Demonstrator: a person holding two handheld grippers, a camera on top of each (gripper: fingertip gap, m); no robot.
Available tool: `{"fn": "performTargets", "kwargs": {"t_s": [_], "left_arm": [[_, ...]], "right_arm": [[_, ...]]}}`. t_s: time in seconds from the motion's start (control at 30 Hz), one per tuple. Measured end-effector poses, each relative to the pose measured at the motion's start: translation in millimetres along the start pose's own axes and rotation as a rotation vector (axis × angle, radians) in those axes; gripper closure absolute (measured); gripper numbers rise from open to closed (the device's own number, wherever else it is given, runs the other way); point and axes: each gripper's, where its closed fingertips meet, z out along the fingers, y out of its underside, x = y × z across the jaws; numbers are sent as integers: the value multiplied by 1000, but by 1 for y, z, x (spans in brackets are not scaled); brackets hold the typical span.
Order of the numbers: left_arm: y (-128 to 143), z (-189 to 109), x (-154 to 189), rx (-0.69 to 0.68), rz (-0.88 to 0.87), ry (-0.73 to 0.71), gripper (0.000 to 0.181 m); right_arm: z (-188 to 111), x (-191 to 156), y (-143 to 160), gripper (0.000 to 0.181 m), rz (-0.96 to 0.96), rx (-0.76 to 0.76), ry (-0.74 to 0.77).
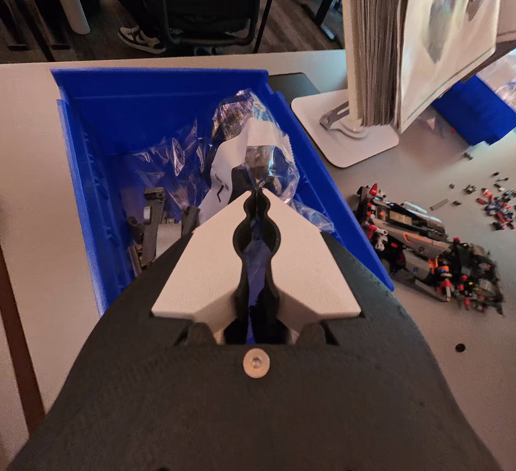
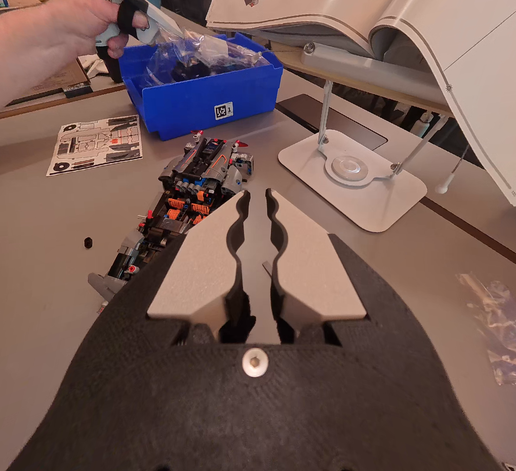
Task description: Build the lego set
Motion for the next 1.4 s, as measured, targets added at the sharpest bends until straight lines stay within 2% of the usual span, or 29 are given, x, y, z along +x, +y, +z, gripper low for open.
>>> {"fn": "performTargets", "kwargs": {"t_s": [0.33, 0.57, 0.93, 1.2, 1.4], "left_arm": [[-31, -28, -16, 192, -152, 36, 181], [-40, -49, -31, 315, -285, 86, 181], [-42, -50, -27, 303, -269, 60, 181], [-64, -36, -8, 215, -113, 27, 181], [-85, -38, 2, 208, -53, 30, 181]], "right_arm": [[-6, 5, 1, 170, 18, 22, -2], [-9, 7, 4, 170, 40, 44, -15], [-16, 10, 7, 170, 58, 70, -23], [-19, 13, 10, 170, 66, 78, -29], [-21, 18, 14, 170, 79, 87, -27]]}}
